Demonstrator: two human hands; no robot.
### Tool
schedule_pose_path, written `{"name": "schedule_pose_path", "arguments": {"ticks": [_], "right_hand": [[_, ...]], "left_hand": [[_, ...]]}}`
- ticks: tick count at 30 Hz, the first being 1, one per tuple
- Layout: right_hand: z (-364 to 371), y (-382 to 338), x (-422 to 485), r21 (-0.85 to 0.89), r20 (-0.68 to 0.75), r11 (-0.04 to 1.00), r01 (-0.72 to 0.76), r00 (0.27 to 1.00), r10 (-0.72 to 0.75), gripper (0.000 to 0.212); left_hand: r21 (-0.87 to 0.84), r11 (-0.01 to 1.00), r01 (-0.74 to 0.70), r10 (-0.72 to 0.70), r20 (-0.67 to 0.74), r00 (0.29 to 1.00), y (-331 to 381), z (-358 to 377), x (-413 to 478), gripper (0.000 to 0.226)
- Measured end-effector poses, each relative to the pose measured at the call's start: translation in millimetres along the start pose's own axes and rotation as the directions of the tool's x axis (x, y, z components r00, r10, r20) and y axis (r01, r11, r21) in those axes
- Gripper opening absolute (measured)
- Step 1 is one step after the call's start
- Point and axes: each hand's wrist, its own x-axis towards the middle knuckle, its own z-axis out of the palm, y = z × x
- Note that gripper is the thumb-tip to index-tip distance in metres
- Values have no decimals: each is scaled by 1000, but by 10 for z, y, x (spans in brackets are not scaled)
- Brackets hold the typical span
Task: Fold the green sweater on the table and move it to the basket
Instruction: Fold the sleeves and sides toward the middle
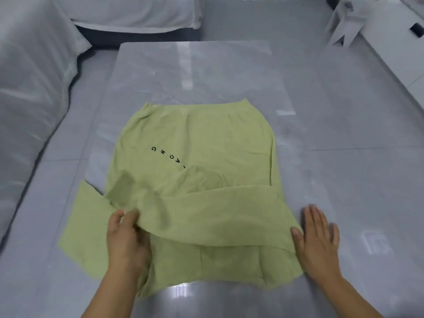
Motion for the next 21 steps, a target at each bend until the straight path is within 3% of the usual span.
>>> {"name": "schedule_pose_path", "arguments": {"ticks": [2, 4, 6, 8, 12, 14, 15, 18, 19, 21], "right_hand": [[-48, -167, -2, -3, -42, 991, 131, 990, -131, 70], [-25, -343, 27, -17, -51, 961, 275, 960, -276, 61], [38, -407, 60, -50, -20, 942, 331, 943, -333, 61], [84, -286, 95, -97, 41, 937, 335, 942, -333, 64], [-12, 3, 73, -119, 122, 931, 344, 936, -330, 66], [-85, -20, 70, -70, 66, 921, 384, 923, -380, 67], [-125, -76, 103, 6, 14, 942, 334, 942, -334, 69], [-175, -273, 350, 295, -84, 955, -43, 994, 71, 81], [-173, -353, 412, 287, -81, 956, -56, 993, 83, 81], [-74, -410, 442, 132, -29, 982, 139, 990, -136, 73]], "left_hand": [[-174, 975, 140, -151, -54, 987, -24, -194, 111, 29], [-289, 930, 226, -248, -38, 968, -89, -297, 229, 19], [-288, 921, 262, -289, -55, 956, -76, -330, 291, 17], [-158, 961, 225, -238, -71, 969, -41, -343, 322, 4], [126, 981, 148, -137, -95, 986, -94, -401, 289, 12], [176, 971, 160, -145, -95, 985, -107, -438, 275, 15], [182, 970, 162, -148, -85, 985, -98, -463, 281, 15], [265, 955, 132, -135, -6, 991, -67, -497, 297, 8], [302, 946, 121, -135, 23, 991, -48, -491, 282, 4], [354, 929, 109, -133, 45, 990, -53, -492, 281, 12]]}}
